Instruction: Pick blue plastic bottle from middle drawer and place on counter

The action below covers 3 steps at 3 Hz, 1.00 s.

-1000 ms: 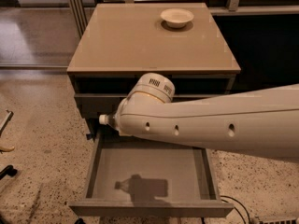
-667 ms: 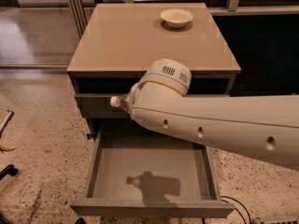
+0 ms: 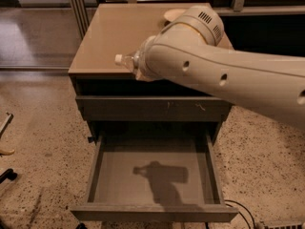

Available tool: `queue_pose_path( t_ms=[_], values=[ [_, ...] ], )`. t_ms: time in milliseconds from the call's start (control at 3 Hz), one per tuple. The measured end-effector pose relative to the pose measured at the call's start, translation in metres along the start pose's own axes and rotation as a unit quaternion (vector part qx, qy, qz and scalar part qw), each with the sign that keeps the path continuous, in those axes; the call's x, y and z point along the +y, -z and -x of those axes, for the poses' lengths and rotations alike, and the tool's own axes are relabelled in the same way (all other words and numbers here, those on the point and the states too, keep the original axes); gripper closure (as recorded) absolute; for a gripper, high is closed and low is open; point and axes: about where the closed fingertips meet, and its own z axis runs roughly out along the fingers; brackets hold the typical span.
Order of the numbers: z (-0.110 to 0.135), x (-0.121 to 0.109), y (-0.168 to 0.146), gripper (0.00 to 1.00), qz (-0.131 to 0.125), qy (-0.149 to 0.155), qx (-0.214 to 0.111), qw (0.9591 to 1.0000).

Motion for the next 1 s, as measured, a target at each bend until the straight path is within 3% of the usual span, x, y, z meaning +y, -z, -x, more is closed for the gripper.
queue_pose_path(
  t_ms=[333, 667, 1000],
  values=[
    [0.026, -0.058, 0.0, 1.0, -0.015, -0.021, -0.048, 0.9985],
    [0.049, -0.092, 0.0, 1.0, -0.002, -0.028, -0.08, 0.9964],
    [0.075, -0.097, -0.013, 1.0, 0.047, -0.013, -0.095, 0.9943]
  ],
)
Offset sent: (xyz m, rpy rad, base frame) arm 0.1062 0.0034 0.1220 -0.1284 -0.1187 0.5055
